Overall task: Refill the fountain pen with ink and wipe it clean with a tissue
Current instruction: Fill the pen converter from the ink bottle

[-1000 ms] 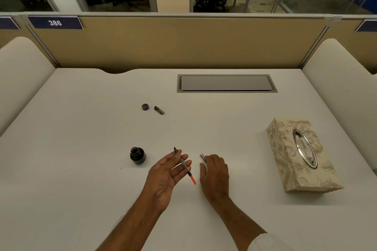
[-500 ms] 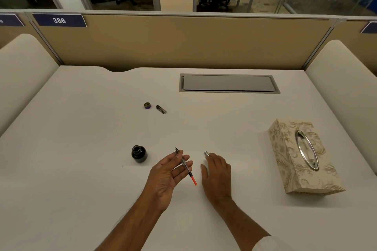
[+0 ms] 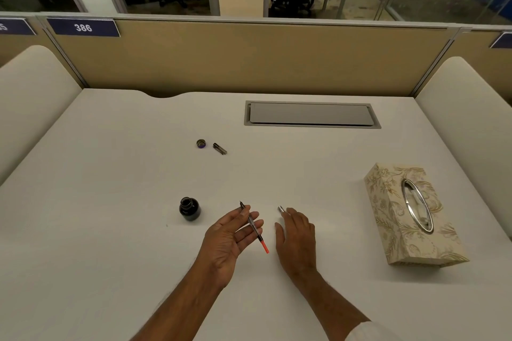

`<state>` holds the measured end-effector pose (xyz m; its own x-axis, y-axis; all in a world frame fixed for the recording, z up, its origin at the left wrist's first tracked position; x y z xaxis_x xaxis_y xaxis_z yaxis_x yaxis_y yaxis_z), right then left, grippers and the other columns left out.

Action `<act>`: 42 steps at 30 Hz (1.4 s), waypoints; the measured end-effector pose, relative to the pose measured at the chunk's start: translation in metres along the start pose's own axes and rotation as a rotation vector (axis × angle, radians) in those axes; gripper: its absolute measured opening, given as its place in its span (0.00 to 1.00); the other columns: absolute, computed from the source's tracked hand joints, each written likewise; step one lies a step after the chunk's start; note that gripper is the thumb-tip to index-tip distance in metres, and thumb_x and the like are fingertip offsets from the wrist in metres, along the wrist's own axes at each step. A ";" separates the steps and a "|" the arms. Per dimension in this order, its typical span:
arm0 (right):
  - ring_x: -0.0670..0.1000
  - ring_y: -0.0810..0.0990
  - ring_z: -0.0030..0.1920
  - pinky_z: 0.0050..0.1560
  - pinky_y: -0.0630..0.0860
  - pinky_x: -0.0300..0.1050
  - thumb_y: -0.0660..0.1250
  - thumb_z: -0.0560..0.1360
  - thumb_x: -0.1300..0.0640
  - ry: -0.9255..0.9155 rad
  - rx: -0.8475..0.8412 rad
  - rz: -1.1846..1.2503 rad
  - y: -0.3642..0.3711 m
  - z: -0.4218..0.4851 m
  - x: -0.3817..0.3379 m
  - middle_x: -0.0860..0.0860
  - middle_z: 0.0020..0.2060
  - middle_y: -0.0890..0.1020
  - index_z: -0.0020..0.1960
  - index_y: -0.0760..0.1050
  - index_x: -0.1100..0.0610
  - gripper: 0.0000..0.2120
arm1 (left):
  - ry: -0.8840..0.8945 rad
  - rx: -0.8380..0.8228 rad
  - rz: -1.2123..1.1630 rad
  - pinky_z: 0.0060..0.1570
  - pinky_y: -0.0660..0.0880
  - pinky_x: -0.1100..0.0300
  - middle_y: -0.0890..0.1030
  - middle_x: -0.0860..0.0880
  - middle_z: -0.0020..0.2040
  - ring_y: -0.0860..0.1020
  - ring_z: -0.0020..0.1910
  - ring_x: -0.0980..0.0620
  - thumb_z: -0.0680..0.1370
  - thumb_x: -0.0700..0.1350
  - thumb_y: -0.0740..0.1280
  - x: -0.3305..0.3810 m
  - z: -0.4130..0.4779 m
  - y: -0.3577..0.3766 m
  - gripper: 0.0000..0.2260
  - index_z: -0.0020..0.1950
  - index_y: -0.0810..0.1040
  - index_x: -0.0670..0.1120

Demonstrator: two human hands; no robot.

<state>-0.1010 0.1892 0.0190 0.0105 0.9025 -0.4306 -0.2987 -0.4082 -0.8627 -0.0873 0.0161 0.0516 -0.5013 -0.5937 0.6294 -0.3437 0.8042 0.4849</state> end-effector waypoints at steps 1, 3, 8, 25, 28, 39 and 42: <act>0.61 0.83 0.57 0.54 0.80 0.55 0.76 0.72 0.63 -0.001 0.002 0.002 -0.001 0.000 0.000 0.58 0.56 0.84 0.59 0.82 0.62 0.16 | 0.000 -0.001 -0.002 0.42 0.85 0.53 0.88 0.37 0.53 0.88 0.50 0.39 0.77 0.39 0.72 0.000 0.000 0.000 0.12 0.60 0.83 0.37; 0.61 0.83 0.56 0.54 0.80 0.56 0.76 0.72 0.63 -0.005 0.008 0.003 -0.001 0.001 -0.001 0.58 0.56 0.85 0.59 0.82 0.62 0.15 | -0.001 -0.003 -0.007 0.42 0.85 0.53 0.88 0.37 0.53 0.88 0.50 0.39 0.77 0.39 0.73 0.001 0.000 0.001 0.12 0.60 0.83 0.37; 0.61 0.84 0.56 0.53 0.81 0.56 0.77 0.71 0.63 -0.008 0.032 0.029 -0.003 0.002 -0.001 0.58 0.55 0.85 0.58 0.82 0.62 0.16 | 0.002 -0.004 -0.006 0.42 0.85 0.53 0.88 0.38 0.53 0.88 0.50 0.39 0.78 0.39 0.72 0.003 -0.001 0.002 0.12 0.60 0.83 0.37; 0.51 0.82 0.53 0.55 0.79 0.50 0.71 0.78 0.58 0.279 0.113 0.411 -0.036 -0.012 0.007 0.48 0.51 0.84 0.56 0.81 0.54 0.07 | 0.019 -0.008 -0.029 0.42 0.86 0.53 0.88 0.37 0.53 0.88 0.50 0.39 0.78 0.39 0.72 0.007 -0.007 -0.001 0.12 0.60 0.83 0.37; 0.43 0.82 0.45 0.45 0.78 0.42 0.69 0.79 0.57 0.415 0.055 0.635 -0.047 -0.027 -0.003 0.41 0.41 0.84 0.46 0.81 0.48 0.05 | 0.028 -0.013 -0.046 0.42 0.86 0.53 0.88 0.38 0.53 0.88 0.50 0.39 0.78 0.39 0.72 0.011 -0.009 -0.003 0.12 0.60 0.83 0.37; 0.47 0.83 0.33 0.34 0.76 0.39 0.67 0.80 0.46 0.726 -0.412 1.046 -0.053 -0.060 -0.076 0.54 0.36 0.87 0.43 0.85 0.57 0.17 | 0.026 -0.037 -0.116 0.44 0.85 0.53 0.88 0.38 0.54 0.88 0.51 0.41 0.81 0.38 0.69 0.026 -0.015 -0.011 0.10 0.61 0.81 0.37; 0.47 0.82 0.32 0.33 0.75 0.40 0.68 0.80 0.48 0.738 -0.415 1.057 -0.054 -0.056 -0.087 0.55 0.35 0.87 0.42 0.84 0.59 0.16 | 0.020 -0.038 -0.174 0.43 0.85 0.53 0.88 0.39 0.54 0.88 0.51 0.41 0.81 0.38 0.68 0.032 -0.016 -0.019 0.09 0.60 0.82 0.37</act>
<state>-0.0319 0.1245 0.0883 0.5019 -0.0963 -0.8596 -0.1763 -0.9843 0.0073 -0.0844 -0.0182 0.0722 -0.4211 -0.7244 0.5458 -0.3936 0.6881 0.6096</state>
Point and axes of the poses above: each hand's wrist, its own z-axis towards the middle knuckle, its own y-axis out of the palm, x = y × z, the point moved 8 cm from there along z, towards the middle knuckle
